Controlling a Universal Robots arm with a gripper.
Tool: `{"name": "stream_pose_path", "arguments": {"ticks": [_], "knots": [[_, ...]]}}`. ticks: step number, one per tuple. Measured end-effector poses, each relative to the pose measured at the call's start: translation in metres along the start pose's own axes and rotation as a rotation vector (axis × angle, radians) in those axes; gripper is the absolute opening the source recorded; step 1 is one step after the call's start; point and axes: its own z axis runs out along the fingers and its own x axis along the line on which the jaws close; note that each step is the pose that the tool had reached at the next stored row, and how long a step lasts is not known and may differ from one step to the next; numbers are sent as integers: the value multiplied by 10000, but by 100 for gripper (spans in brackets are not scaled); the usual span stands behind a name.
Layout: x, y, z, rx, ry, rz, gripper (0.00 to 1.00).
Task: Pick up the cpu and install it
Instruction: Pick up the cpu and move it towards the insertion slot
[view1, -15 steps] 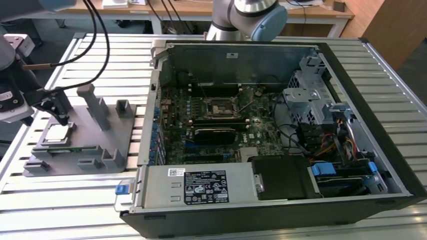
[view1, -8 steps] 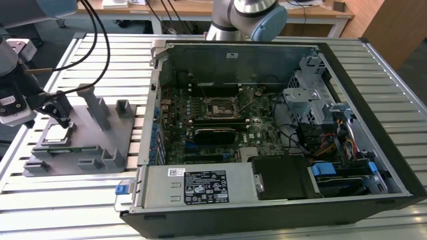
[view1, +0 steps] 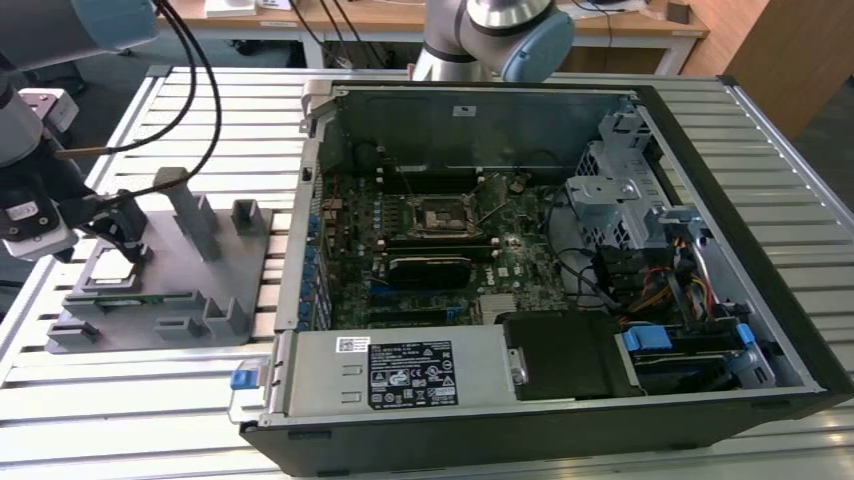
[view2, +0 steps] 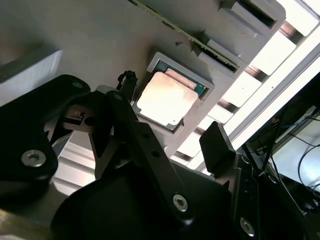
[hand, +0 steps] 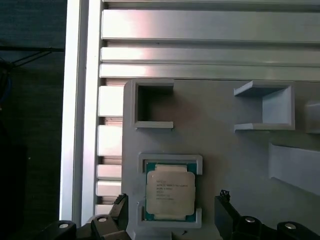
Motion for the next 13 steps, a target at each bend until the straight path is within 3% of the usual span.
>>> {"name": "stream_pose_path", "arguments": {"ticks": [6,7,13], "knots": [[-2,15,81,11,0,68,76],[-2,18,94,12,0,81,69],[-2,28,151,12,-1,145,69]]}}
